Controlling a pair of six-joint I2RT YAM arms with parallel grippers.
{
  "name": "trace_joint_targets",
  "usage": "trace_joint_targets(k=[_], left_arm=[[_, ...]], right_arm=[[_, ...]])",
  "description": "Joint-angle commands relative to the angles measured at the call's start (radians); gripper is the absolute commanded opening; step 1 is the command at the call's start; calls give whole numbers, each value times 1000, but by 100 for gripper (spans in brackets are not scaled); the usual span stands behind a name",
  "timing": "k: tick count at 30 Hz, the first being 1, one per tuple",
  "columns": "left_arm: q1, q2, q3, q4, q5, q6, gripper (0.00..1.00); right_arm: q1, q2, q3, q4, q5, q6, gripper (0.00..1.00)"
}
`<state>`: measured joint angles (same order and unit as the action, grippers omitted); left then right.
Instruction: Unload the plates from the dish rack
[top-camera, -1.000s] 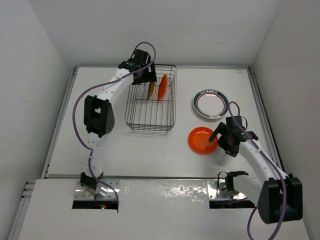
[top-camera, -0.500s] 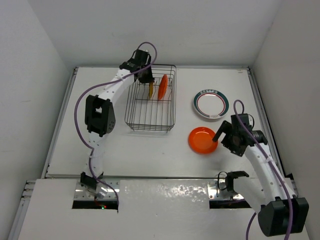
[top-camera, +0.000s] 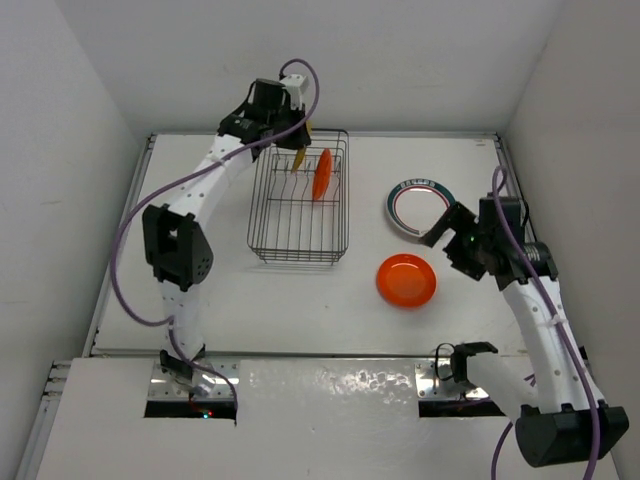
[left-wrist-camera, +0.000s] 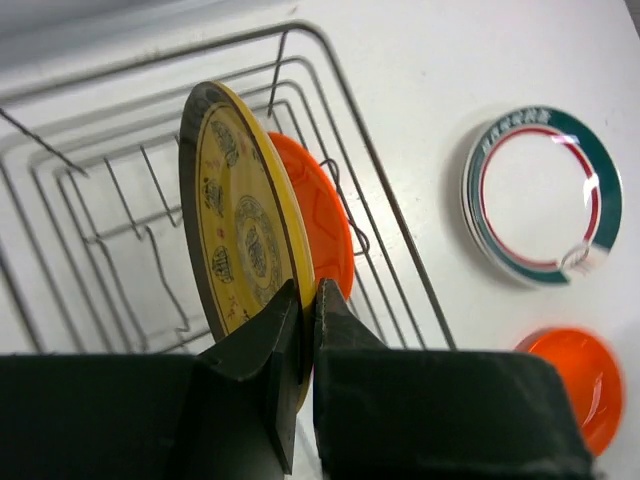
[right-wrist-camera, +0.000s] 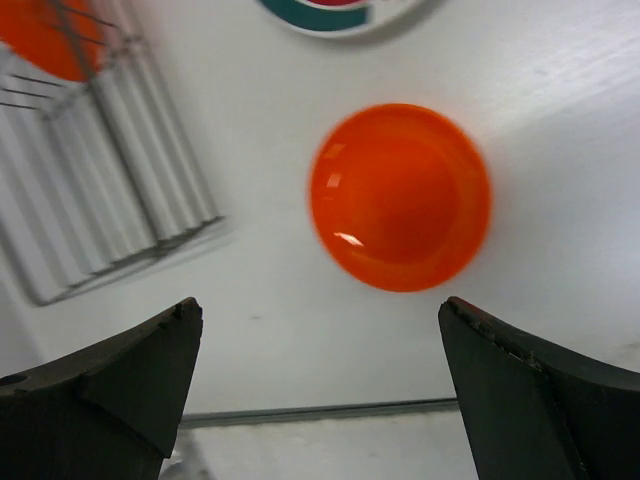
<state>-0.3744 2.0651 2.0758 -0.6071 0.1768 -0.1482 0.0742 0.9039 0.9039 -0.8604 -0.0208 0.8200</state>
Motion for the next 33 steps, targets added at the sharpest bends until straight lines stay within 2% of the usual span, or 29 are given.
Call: trace_joint_targets(k=[1,2,3,6,10,14,18,23,25,26,27,28,29,30,33], left_arm=[[-78,-195,-89,115,92,296,0],[-169,-219,-112,112,73,361,0],[-214,-267,-178,127,0,469,0],[-413,-351,-311,173,-107,605,0],[-552,-393,-391,171,-209,737,0],[-633,-421,-442,199,-255,765,0],[-666,-416,-436,231,-290,773,0],[-675,-401,-430,259,-300,780,0],[-678,-393,-430,270,-284,777,0],[-679,-390,-428,270,-277,774,2],[-679,-387,-428,279,-269,770,6],[-679,-379,-428,283,-255,756,13],[-679,-376,-428,302,-254,742,40],[-678,-373,-430,309,-255,708,52],[-679,-370,-451,336,-327,629,100]], right_arm=[[4,71,159,131,-157,112,99],[4,102,197,141,-172,132,99],[4,163,278,138,-189,163,99],[4,254,384,133,-189,221,99],[4,296,409,176,-186,297,99],[6,317,395,216,-191,331,99],[10,317,356,162,-183,294,97],[19,267,206,265,-238,320,80],[22,257,121,392,-284,378,65],[22,253,90,441,-306,404,55],[22,251,64,483,-332,424,19],[21,253,50,494,-337,436,3],[16,257,52,480,-328,423,0],[-3,259,62,451,-285,400,0],[-63,224,47,371,-187,302,0]])
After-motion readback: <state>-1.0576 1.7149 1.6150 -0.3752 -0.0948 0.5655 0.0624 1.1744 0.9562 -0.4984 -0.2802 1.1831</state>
